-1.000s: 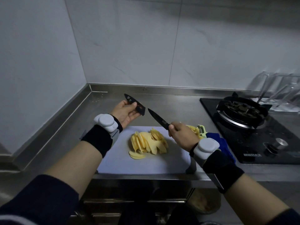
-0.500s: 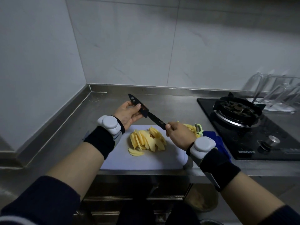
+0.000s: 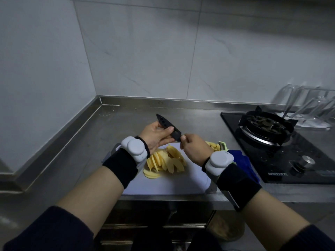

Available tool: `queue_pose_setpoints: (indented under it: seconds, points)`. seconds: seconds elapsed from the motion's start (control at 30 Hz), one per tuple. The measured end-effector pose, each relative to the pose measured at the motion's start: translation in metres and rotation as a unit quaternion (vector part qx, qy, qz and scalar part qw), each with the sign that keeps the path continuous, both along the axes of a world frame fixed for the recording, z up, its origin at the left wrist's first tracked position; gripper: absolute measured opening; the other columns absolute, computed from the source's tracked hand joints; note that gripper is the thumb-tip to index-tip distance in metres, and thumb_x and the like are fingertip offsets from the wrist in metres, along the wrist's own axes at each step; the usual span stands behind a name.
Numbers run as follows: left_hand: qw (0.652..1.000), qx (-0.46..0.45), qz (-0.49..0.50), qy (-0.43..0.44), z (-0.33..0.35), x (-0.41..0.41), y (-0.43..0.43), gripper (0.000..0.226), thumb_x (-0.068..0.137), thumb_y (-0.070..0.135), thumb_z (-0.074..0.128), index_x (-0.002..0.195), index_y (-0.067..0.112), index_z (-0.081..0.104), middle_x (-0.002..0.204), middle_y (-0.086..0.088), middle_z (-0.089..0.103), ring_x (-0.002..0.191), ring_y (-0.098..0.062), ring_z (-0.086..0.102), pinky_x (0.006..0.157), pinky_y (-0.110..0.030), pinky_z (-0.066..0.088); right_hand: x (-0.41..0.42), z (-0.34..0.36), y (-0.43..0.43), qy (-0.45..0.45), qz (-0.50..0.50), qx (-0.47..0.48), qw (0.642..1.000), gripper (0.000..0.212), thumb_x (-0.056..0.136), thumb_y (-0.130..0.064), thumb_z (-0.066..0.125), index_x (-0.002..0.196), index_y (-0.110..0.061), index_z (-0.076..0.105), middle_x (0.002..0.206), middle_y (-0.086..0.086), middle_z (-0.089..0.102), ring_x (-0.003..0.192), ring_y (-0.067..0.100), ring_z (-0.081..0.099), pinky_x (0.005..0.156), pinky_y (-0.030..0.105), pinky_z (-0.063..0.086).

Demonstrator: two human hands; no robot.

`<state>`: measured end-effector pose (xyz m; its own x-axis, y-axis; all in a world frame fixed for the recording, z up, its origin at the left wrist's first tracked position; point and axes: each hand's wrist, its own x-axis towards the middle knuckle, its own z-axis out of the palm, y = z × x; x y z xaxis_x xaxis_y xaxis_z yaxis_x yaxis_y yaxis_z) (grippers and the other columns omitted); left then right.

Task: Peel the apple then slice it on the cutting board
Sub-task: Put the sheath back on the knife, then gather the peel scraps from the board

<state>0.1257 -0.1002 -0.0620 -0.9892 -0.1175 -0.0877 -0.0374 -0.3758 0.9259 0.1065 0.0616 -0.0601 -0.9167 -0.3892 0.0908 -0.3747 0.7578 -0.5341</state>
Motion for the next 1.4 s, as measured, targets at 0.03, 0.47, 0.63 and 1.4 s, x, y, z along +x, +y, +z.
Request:
queue_pose_setpoints:
  seconds: [0.03, 0.47, 0.63, 1.4]
  points:
    - [1.0, -0.004, -0.001, -0.001, 0.001, -0.001, 0.003, 0.009, 0.091, -0.002, 0.059, 0.096, 0.005, 0.055, 0.094, -0.016, 0.068, 0.075, -0.02, 0.072, 0.068, -0.027, 0.06, -0.003, 0.001, -0.002, 0.0, -0.002, -0.005, 1.0, 0.035, 0.102, -0.032, 0.032, 0.083, -0.016, 0.057, 0.085, 0.012, 0.061, 0.086, 0.035, 0.059, 0.078, 0.039, 0.047]
    - [0.967, -0.24, 0.077, -0.031, -0.009, -0.03, -0.048, 0.015, 0.098, 0.026, 0.054, 0.088, 0.015, 0.052, 0.096, -0.008, 0.065, 0.082, -0.024, 0.065, 0.071, -0.031, 0.056, -0.053, 0.012, -0.02, -0.009, 0.035, 0.039, 0.999, 0.032, 0.095, -0.026, 0.056, 0.112, -0.005, 0.039, 0.087, 0.009, 0.054, 0.076, 0.026, 0.054, 0.067, 0.035, 0.042]
    - [0.814, -0.57, 0.1, -0.054, -0.047, -0.024, -0.086, 0.008, 0.092, 0.02, 0.061, 0.092, 0.013, 0.064, 0.099, -0.006, 0.063, 0.092, -0.025, 0.061, 0.087, -0.036, 0.05, -0.092, -0.001, -0.027, -0.004, 0.049, 0.183, 0.982, 0.03, 0.092, -0.028, 0.06, 0.111, -0.008, 0.048, 0.096, 0.008, 0.056, 0.083, 0.026, 0.055, 0.079, 0.04, 0.047]
    - [0.793, -0.597, 0.119, -0.02, -0.083, -0.021, -0.086, 0.01, 0.087, 0.022, 0.067, 0.079, 0.022, 0.063, 0.096, -0.004, 0.059, 0.097, -0.025, 0.055, 0.088, -0.041, 0.048, -0.121, -0.046, -0.045, 0.076, 0.067, 0.158, 0.982, 0.017, 0.094, -0.017, 0.054, 0.107, -0.016, 0.065, 0.113, 0.009, 0.059, 0.107, 0.03, 0.056, 0.092, 0.04, 0.046]
